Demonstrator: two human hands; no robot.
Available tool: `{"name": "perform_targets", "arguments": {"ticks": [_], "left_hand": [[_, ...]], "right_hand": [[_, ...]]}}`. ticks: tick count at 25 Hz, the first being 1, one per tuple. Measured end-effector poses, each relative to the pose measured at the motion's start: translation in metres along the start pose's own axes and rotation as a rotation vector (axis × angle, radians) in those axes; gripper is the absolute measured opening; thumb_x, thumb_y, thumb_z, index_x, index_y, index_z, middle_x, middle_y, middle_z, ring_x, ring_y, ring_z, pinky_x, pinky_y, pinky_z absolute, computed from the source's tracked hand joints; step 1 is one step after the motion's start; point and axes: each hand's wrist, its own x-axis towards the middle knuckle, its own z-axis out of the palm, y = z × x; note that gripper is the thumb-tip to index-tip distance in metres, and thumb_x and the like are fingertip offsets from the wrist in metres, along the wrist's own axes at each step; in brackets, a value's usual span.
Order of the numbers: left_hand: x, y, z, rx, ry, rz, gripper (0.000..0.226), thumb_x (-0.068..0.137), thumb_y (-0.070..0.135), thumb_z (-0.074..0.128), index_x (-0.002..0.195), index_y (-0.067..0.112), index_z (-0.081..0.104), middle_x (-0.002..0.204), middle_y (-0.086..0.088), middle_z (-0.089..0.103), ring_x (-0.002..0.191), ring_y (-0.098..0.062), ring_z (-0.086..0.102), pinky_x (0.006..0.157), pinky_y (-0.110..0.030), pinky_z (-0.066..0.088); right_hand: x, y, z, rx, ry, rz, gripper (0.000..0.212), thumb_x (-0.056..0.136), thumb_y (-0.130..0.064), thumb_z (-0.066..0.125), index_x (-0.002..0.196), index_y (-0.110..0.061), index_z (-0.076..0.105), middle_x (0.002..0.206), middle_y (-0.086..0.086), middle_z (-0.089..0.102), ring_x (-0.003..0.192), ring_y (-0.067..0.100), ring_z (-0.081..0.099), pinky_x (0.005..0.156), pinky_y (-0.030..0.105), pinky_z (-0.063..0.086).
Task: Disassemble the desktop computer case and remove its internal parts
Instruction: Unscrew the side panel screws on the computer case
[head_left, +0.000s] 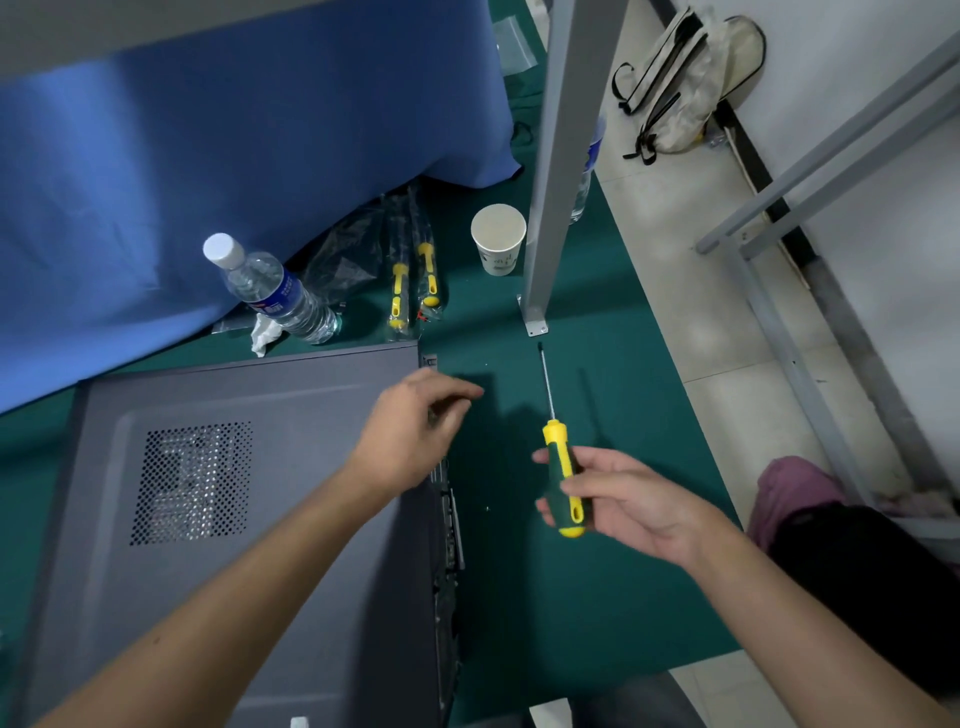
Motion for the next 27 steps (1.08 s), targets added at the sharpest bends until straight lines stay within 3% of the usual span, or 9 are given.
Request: {"name": "perform_targets", "arguments": {"ticks": [2, 4, 8, 11, 17, 20, 23, 27], "left_hand": [[-0.012, 0.004, 0.008, -0.158, -0.024, -0.06, 0.02, 0.09, 0.008, 0.067, 0.107, 0.017, 0.072, 0.092, 0.005, 0.07, 0.078, -0.011, 0.062, 0.073, -0.01, 0.044], [-0.021, 0.004, 0.013, -0.271, -0.061, -0.108, 0.021, 0.086, 0.006, 0.072, 0.104, 0.016, 0.069, 0.087, 0.005, 0.072, 0.075, -0.014, 0.064, 0.071, -0.014, 0.048], [-0.03, 0.0, 0.017, -0.236, -0.065, -0.114, 0.028, 0.08, 0.009, 0.08, 0.103, 0.017, 0.066, 0.083, 0.009, 0.073, 0.07, -0.006, 0.064, 0.069, -0.009, 0.046], [-0.033, -0.005, 0.02, -0.148, -0.041, -0.058, 0.026, 0.079, 0.012, 0.08, 0.101, 0.015, 0.067, 0.084, 0.01, 0.073, 0.074, -0.001, 0.065, 0.07, -0.007, 0.045], [-0.038, -0.018, 0.021, 0.057, 0.011, 0.121, 0.024, 0.085, 0.009, 0.074, 0.108, 0.013, 0.07, 0.091, 0.006, 0.074, 0.086, -0.014, 0.065, 0.077, -0.035, 0.054], [-0.034, -0.046, 0.01, 0.362, 0.146, 0.259, 0.028, 0.089, 0.004, 0.065, 0.116, 0.011, 0.067, 0.115, -0.003, 0.068, 0.107, -0.026, 0.06, 0.084, -0.041, 0.05], [-0.034, -0.063, 0.003, 0.495, 0.199, 0.181, 0.038, 0.096, 0.024, 0.048, 0.131, 0.012, 0.057, 0.141, -0.005, 0.051, 0.13, -0.026, 0.044, 0.101, -0.04, 0.035], [-0.034, -0.068, 0.006, 0.517, 0.164, 0.176, 0.043, 0.094, 0.029, 0.043, 0.134, 0.018, 0.054, 0.144, -0.002, 0.048, 0.133, -0.024, 0.041, 0.102, -0.04, 0.033]], "right_hand": [[0.008, 0.003, 0.025, -0.2, 0.08, -0.056, 0.027, 0.071, -0.007, 0.064, 0.098, -0.01, 0.065, 0.075, 0.008, 0.059, 0.071, 0.026, 0.062, 0.07, 0.036, 0.052], [0.014, 0.005, 0.046, -0.423, 0.247, -0.211, 0.013, 0.077, -0.02, 0.07, 0.088, -0.015, 0.064, 0.067, 0.002, 0.056, 0.055, 0.019, 0.054, 0.058, 0.03, 0.046], [0.02, 0.017, 0.065, -0.412, 0.379, -0.352, 0.01, 0.088, -0.025, 0.072, 0.086, -0.016, 0.068, 0.063, 0.007, 0.057, 0.046, 0.016, 0.049, 0.049, 0.027, 0.043], [0.022, 0.024, 0.073, -0.385, 0.414, -0.353, 0.009, 0.088, -0.024, 0.071, 0.082, -0.017, 0.069, 0.06, 0.0, 0.058, 0.045, 0.015, 0.05, 0.047, 0.025, 0.043], [0.034, 0.029, 0.078, -0.392, 0.409, -0.336, 0.01, 0.09, -0.021, 0.068, 0.083, -0.014, 0.066, 0.069, -0.004, 0.066, 0.048, 0.012, 0.052, 0.049, 0.021, 0.045], [0.049, 0.037, 0.069, -0.368, 0.492, -0.267, 0.01, 0.09, -0.02, 0.066, 0.083, -0.013, 0.065, 0.069, -0.005, 0.065, 0.045, 0.009, 0.052, 0.044, 0.016, 0.042], [0.069, 0.058, 0.052, -0.456, 0.593, -0.109, 0.011, 0.09, -0.018, 0.064, 0.082, -0.011, 0.064, 0.068, -0.001, 0.061, 0.043, 0.007, 0.052, 0.043, 0.017, 0.042], [0.105, 0.08, 0.046, -0.556, 0.646, -0.042, 0.015, 0.089, -0.013, 0.061, 0.074, -0.012, 0.056, 0.064, 0.005, 0.052, 0.047, 0.015, 0.049, 0.046, 0.026, 0.042]]}}
